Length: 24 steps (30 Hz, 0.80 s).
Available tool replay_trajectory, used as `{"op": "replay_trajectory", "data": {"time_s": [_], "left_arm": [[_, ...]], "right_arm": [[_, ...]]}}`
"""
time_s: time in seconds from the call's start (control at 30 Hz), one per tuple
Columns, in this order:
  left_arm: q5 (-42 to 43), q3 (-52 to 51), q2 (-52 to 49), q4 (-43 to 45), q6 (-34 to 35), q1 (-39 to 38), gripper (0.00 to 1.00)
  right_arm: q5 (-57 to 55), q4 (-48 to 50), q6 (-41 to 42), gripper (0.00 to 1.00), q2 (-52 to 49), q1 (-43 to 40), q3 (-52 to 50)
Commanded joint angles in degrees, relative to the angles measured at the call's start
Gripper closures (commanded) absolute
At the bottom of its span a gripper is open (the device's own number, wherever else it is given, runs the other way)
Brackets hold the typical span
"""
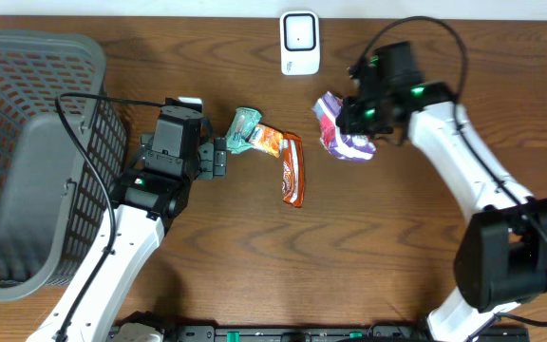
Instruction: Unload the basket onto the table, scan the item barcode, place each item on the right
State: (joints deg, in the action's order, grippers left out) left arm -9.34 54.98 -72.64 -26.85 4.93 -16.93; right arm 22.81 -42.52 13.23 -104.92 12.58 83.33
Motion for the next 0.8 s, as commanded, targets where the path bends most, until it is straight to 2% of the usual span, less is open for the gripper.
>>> {"op": "replay_trajectory", "data": {"time_s": [0.0,0.1,0.2,0.3,0.4,0.5,0.6,0.63,0.67,0.73,0.77], "left_arm": [[-0.15,0.09,-0.02,-0.13,0.55,0.15,0.02],[-0.15,0.09,-0.02,-0.13,0.55,0.15,0.02],[-0.15,0.09,-0.02,-0.13,0.55,0.15,0.02],[-0.15,0.09,-0.02,-0.13,0.55,0.15,0.02],[-0.15,0.09,-0.02,-0.13,0.55,0.15,0.02],[-0.15,0.09,-0.02,-0.13,0.55,0.15,0.02],[-0.15,0.09,-0.02,-0.13,0.55,0.15,0.02],[-0.15,0.09,-0.02,-0.13,0.55,0.15,0.02],[-0.15,0.09,-0.02,-0.13,0.55,0.15,0.02],[-0.15,0.09,-0.02,-0.13,0.55,0.15,0.02],[-0.15,0.09,-0.02,-0.13,0.55,0.15,0.02]], "right_arm": [[36.52,-0.44,-3.28,0.99,-0.31,-8.85,-0.90],[45.48,0.55,-3.28,0.99,-1.60,-12.87,-5.49],[45.97,2.62,-2.99,0.99,-2.91,-16.04,-10.99],[39.26,2.56,-2.97,0.98,-3.17,-19.45,-13.53],[26.43,-0.02,-2.99,0.92,-3.08,-22.62,-12.02],[15.72,-4.57,-3.04,0.76,-3.08,-24.48,-8.07],[7.41,-11.17,-3.58,0.68,-3.08,-25.11,-1.84],[6.08,-13.11,-4.57,0.62,-3.08,-25.05,0.11],[5.35,-15.10,-6.05,0.51,-3.08,-24.94,2.23],[5.29,-17.57,-9.55,0.22,-3.08,-24.65,5.57],[5.11,-18.08,-10.67,0.16,-3.08,-24.55,6.47]]}}
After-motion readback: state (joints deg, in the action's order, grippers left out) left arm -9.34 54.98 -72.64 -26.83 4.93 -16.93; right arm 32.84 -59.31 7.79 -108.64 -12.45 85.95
